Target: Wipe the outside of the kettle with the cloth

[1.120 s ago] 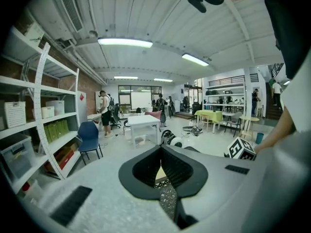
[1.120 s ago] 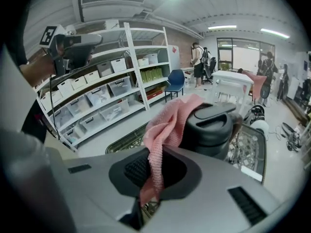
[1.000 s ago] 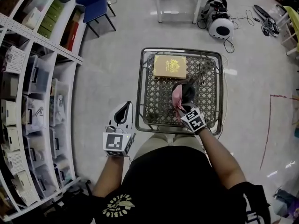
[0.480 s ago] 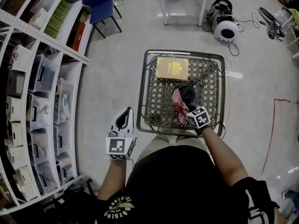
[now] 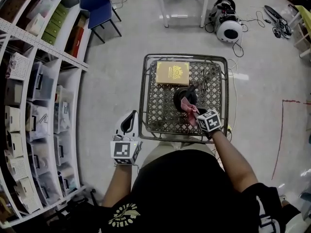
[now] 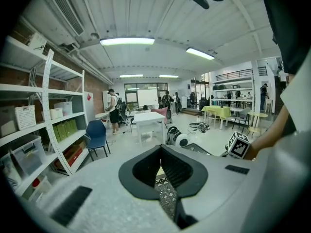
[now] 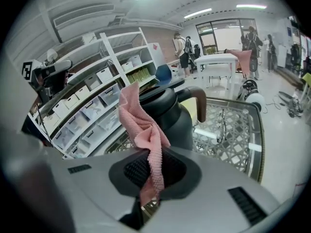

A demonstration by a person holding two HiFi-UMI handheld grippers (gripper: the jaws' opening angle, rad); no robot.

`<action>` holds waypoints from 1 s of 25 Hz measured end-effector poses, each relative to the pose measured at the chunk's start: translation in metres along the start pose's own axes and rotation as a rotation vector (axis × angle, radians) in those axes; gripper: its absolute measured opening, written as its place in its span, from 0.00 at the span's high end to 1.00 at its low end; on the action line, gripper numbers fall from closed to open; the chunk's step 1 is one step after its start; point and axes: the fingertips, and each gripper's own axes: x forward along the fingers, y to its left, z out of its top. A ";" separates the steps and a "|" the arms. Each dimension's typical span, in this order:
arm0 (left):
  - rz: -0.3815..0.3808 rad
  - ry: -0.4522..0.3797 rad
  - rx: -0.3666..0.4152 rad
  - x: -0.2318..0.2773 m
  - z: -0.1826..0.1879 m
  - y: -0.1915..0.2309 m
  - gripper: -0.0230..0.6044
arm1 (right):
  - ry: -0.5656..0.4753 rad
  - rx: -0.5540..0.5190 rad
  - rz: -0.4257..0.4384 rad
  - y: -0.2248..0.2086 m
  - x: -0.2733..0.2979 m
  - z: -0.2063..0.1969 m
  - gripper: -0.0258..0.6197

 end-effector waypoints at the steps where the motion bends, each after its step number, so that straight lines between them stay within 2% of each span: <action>1: -0.003 -0.004 0.001 0.001 0.000 -0.001 0.95 | 0.003 0.001 -0.003 -0.003 -0.001 -0.001 0.92; 5: 0.006 -0.015 0.003 0.003 0.011 -0.005 0.95 | 0.018 -0.028 -0.019 -0.016 -0.005 0.001 0.92; 8: 0.020 -0.019 -0.033 0.001 0.020 -0.007 0.95 | 0.027 -0.020 -0.039 -0.031 -0.007 -0.003 0.92; 14: 0.047 -0.036 -0.069 -0.002 0.015 -0.009 0.95 | 0.025 -0.008 -0.035 -0.056 -0.001 -0.002 0.92; 25: 0.058 -0.004 -0.056 -0.003 0.010 -0.026 0.95 | 0.046 -0.080 -0.057 -0.086 0.018 0.027 0.92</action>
